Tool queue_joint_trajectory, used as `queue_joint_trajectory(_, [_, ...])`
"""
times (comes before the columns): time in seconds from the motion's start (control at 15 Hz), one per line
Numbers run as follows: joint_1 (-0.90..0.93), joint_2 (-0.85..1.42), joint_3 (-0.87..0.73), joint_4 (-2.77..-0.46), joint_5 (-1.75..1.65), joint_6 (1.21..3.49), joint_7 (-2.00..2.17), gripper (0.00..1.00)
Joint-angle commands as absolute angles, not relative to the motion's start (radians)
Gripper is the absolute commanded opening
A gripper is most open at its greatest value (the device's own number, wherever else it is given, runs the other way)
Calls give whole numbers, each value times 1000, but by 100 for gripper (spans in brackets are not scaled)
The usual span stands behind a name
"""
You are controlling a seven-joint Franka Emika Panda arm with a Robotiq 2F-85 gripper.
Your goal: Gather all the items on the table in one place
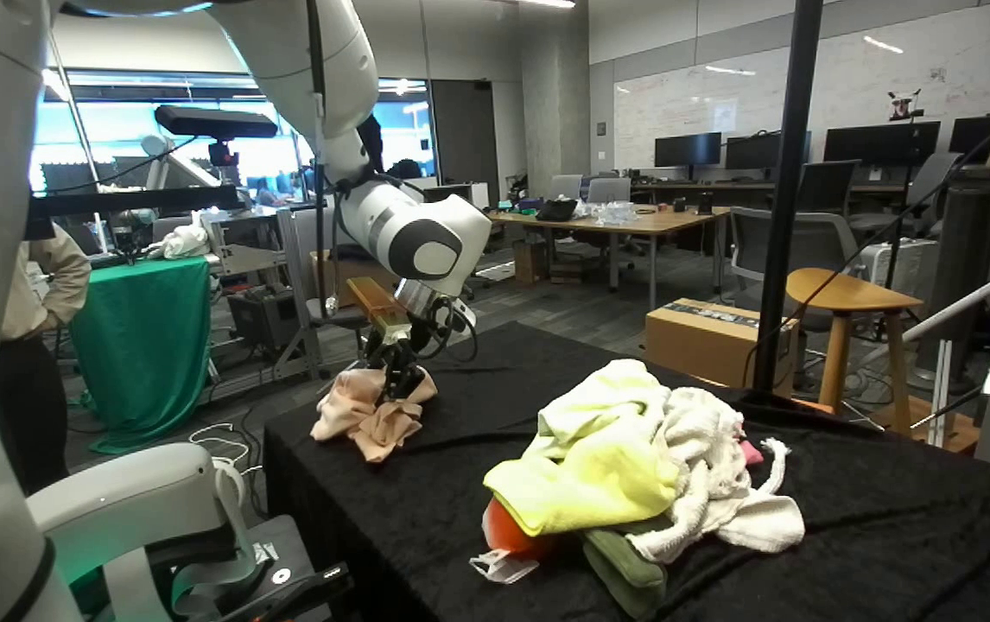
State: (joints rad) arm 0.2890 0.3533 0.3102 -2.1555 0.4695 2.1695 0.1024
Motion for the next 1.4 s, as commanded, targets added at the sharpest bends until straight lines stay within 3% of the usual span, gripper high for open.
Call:
queue_joint_trajectory(0.0, [283, 350, 309, -2155, 481, 2180, 98, 26])
queue_joint_trajectory(0.2, [267, 332, 308, -2172, 499, 2189, 79, 8])
queue_joint_trajectory(0.33, [255, 315, 307, -2187, 512, 2205, 68, 5])
queue_joint_trajectory(1.33, [100, -39, 164, -2405, 730, 2296, -126, 6])
